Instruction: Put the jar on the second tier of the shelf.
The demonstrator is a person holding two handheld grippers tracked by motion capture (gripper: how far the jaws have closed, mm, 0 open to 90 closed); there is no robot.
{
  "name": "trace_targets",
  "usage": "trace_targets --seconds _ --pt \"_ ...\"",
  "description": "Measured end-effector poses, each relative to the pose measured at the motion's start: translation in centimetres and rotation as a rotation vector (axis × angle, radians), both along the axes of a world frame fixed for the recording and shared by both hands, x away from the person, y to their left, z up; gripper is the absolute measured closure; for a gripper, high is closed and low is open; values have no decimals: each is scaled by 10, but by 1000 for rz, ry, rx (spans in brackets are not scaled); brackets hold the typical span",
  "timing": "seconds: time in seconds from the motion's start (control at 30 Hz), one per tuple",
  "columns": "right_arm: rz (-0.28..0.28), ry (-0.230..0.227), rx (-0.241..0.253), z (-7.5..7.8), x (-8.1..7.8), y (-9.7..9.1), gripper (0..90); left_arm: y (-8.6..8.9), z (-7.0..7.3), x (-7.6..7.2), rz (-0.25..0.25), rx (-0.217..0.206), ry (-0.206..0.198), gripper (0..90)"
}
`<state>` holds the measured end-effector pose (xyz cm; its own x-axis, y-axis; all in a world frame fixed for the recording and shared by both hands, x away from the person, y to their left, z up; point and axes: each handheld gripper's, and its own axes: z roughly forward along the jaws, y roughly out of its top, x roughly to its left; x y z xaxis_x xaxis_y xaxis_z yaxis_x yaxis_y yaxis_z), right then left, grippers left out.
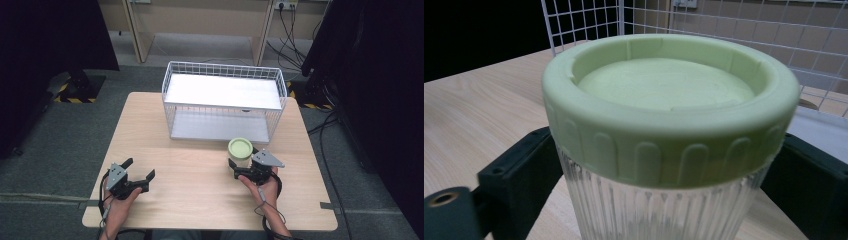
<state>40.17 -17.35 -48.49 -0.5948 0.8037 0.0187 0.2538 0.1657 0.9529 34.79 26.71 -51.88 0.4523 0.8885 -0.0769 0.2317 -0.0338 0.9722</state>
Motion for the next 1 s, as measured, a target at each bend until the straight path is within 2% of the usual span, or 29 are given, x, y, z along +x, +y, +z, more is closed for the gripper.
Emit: trace_targets --seconds 0.5,0.77,1.0 --pt "-31 -28 15 2 -2 3 112 0 0 0 3 -2 3 6" --pt "-30 -72 34 22 -7 4 112 0 0 0 3 2 1 6" --pt "-39 -119 62 49 -5 3 112 0 0 0 4 2 0 6"
